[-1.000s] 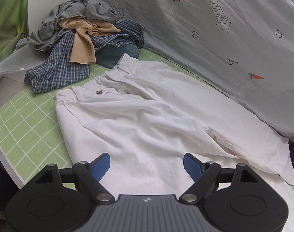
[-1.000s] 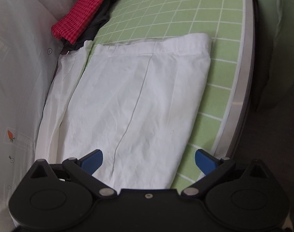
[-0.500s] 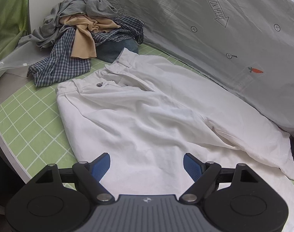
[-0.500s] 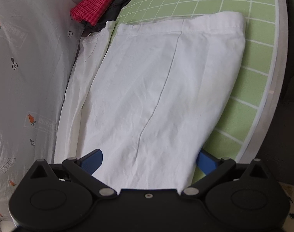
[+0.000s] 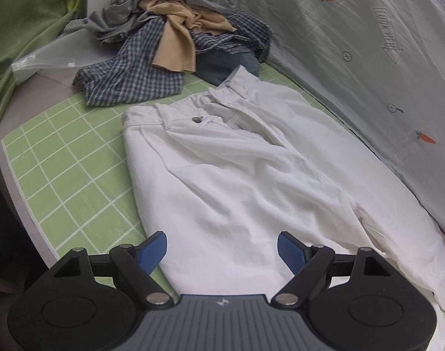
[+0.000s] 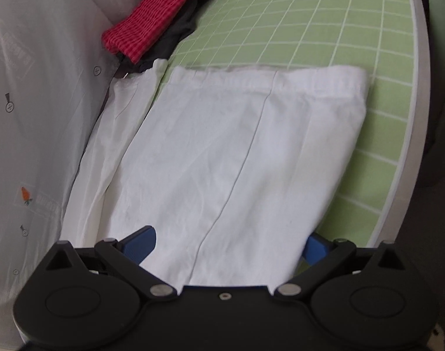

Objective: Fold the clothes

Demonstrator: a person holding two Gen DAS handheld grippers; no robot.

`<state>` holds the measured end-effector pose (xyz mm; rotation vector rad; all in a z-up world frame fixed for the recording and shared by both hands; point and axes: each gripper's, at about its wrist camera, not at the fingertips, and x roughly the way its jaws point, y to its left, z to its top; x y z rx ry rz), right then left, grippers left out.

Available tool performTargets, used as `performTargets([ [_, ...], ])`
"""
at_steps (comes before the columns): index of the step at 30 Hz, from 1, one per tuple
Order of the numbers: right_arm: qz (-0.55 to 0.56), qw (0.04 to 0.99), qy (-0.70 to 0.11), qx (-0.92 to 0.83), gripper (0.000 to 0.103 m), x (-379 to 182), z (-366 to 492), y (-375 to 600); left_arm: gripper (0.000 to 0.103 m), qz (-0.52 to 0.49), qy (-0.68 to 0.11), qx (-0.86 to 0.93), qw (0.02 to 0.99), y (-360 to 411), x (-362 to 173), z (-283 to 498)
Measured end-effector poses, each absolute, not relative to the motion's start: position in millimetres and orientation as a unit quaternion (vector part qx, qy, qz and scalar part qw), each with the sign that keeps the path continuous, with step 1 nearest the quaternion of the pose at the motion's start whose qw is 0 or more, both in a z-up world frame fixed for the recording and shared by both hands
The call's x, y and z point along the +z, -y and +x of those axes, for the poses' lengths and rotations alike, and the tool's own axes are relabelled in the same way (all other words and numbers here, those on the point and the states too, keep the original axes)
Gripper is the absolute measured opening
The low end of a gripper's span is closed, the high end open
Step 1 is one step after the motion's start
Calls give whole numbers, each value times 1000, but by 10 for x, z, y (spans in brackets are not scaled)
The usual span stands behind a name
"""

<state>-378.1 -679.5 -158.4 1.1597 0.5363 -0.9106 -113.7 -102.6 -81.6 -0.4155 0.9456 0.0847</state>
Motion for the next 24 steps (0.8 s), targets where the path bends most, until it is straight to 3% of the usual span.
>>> performTargets([
  [7,508,689,-248,-454,102,-1605,-3736,6954,83,-270,-451,115,843,544,-1000,-907],
  [19,479,627,-244,-563,95,-1599,-3509,7160,81,-289,-440,184,830,266,-1225,-209],
  [21,478,622,-236,-573,94,-1607,-3500,7149,77,-291,-443,185,828,277,-1262,-132],
  [24,478,617,-238,-579,78,-1581,-3503,7132,64,-293,-447,179,826,333,-1307,-90],
])
